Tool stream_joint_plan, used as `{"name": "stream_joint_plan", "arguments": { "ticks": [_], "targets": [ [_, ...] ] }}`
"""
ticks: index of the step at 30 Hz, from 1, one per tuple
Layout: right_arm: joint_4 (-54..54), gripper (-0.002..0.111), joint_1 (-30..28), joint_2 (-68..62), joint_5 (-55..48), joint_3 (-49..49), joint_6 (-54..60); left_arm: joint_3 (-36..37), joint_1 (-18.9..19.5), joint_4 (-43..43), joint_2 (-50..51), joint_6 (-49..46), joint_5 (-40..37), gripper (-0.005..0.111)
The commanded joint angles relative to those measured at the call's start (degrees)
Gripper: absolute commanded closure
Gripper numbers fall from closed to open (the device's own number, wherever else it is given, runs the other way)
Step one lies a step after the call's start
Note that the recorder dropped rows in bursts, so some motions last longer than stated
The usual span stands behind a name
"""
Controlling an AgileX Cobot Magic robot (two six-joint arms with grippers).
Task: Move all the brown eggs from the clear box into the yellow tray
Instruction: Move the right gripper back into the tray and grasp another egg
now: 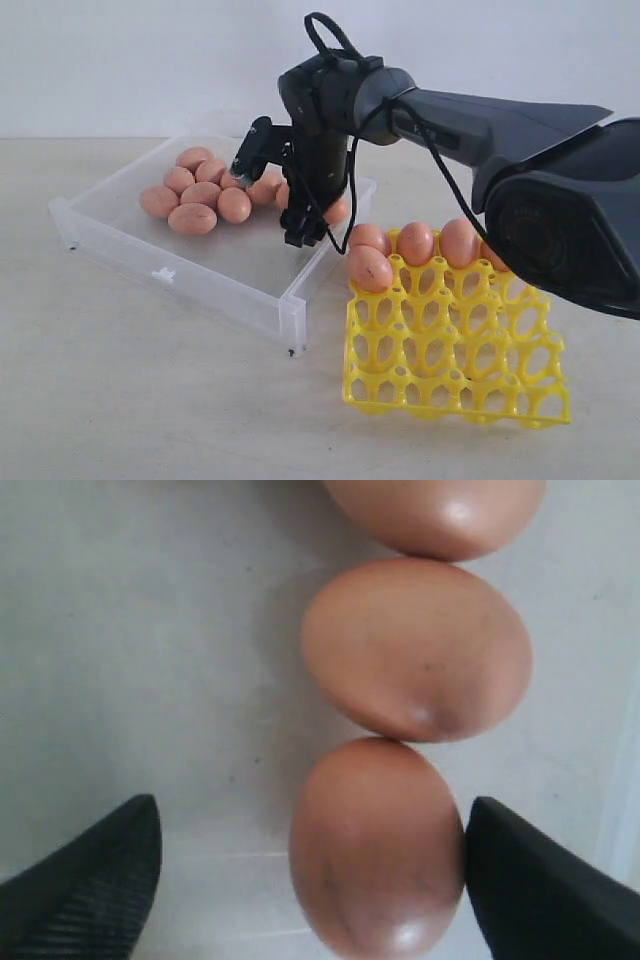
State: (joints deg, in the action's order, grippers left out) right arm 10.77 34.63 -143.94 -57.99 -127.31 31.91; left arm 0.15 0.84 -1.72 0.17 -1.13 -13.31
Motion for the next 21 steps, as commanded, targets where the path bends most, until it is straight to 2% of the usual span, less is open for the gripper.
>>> {"name": "stream_joint_plan", "arguments": {
  "ticks": [1,3,5,8,9,10,16,21],
  "targets": [
    [0.6,0.030,-0.4,-0.1,1.2,-0.3,-2.5,-0.1,-0.2,-0.3,-0.2,0.0,0.0,0.111],
    [0.6,0.032,-0.4,-0.1,1.2,-0.3,-5.2,-0.1,-0.2,-0.3,-0.2,0.0,0.0,0.111],
    [0.6,0.043,-0.4,-0.2,1.2,-0.3,-7.9,-0.1,-0.2,-0.3,-0.2,0.0,0.0,0.111],
    [0.3,0.074,-0.4,-0.2,1.2,-0.3,-11.2,-0.1,-0.2,-0.3,-0.2,0.0,0.0,0.111],
    [-0.3,0.098,-0.4,-0.2,1.0,-0.3,-13.0,-0.1,-0.2,-0.3,-0.2,0.0,0.0,0.111],
    [-0.4,0.108,-0.4,-0.1,0.6,-0.3,-13.8,-0.1,-0.2,-0.3,-0.2,0.0,0.0,0.111],
    [-8.9,0.109,-0.4,3.9,-1.8,-0.3,-19.9,-0.1,-0.2,-0.3,-0.2,0.0,0.0,0.111],
    [-26.9,0.109,-0.3,10.3,-6.4,-0.3,-23.1,-0.1,-0.2,-0.3,-0.2,0.0,0.0,0.111]
  ]
}}
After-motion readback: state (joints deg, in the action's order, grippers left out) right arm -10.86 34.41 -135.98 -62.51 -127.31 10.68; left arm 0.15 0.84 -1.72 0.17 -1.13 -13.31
